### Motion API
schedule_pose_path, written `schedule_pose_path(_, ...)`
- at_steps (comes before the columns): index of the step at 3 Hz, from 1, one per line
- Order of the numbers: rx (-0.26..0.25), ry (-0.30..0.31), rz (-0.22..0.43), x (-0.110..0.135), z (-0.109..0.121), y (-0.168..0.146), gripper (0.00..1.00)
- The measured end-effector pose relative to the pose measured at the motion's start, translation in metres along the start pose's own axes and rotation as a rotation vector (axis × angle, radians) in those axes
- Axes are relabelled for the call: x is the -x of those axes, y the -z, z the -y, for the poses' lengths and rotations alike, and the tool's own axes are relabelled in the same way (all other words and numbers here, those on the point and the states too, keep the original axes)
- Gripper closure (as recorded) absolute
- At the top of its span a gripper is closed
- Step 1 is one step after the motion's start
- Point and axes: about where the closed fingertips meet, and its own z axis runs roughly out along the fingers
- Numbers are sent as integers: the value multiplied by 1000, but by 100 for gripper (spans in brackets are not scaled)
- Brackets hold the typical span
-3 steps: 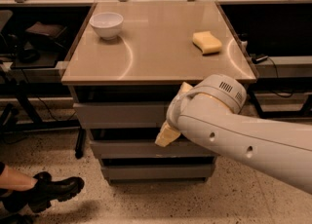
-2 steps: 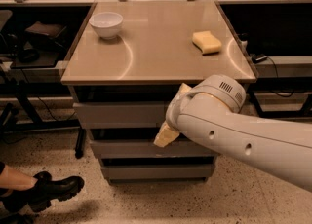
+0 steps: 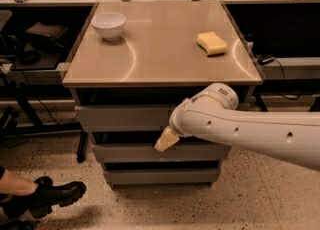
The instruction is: Open top drawer
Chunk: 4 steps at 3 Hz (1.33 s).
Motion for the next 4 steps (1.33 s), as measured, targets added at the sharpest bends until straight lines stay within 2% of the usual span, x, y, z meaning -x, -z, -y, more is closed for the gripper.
schedule_pose_path(1,8,-44,-26,-3,10,-38,0)
schedule_pose_path(2,-18,-86,-42,6,26,-64,0)
schedule_pose_path(3,-20,-89,-41,8,26,-64,0)
schedule_pose_path(4,-20,-89,-41,8,26,-64,19)
